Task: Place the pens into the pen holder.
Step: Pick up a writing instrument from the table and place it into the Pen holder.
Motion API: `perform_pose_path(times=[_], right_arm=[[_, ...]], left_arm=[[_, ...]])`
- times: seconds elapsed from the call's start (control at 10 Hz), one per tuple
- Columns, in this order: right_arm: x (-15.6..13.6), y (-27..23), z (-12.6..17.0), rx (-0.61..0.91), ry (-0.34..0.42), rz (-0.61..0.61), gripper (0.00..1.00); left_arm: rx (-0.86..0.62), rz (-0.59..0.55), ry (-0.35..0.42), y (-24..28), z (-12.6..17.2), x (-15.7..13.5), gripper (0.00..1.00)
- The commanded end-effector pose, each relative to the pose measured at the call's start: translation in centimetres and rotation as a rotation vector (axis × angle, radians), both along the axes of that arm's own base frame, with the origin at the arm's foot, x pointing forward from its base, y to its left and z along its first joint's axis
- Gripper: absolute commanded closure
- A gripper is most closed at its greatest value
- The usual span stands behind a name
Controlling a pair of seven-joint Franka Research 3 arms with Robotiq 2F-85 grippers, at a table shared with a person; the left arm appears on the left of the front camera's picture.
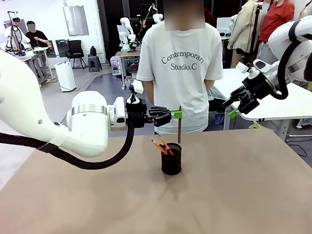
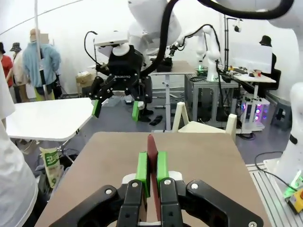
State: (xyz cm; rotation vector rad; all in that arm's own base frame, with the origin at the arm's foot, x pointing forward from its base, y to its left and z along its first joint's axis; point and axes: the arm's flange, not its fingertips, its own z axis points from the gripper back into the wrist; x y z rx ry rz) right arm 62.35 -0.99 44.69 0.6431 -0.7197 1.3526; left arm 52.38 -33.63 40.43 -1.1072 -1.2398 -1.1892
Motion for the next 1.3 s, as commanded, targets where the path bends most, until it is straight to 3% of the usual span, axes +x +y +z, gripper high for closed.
perform_pose_path(times=[0.0, 0.2, 0.6, 1.1, 1.2], right_arm=[[0.1, 0.1, 0.2, 0.004, -0.01, -0.006, 0.0], [0.1, 0.1, 0.2, 0.004, -0.01, -0.006, 0.0], [0.1, 0.1, 0.2, 0.004, -0.01, -0.006, 0.0], [0.1, 0.1, 0.2, 0.004, -0.01, -0.006, 0.0], [0.1, 0.1, 0.2, 0.004, -0.01, -0.006, 0.0]], left_arm=[[-0.043, -0.03, -0.06, 0.3, -1.2, 1.2, 1.0], [-0.053, -0.015, -0.096, 0.3, -3.0, 2.0, 1.0], [-0.041, -0.015, -0.084, 0.1, -5.1, 2.6, 1.0], [-0.041, -0.008, -0.083, 0.5, -4.8, 2.6, 0.04], [-0.042, -0.007, -0.082, 0.6, -4.6, 2.4, 0.0]])
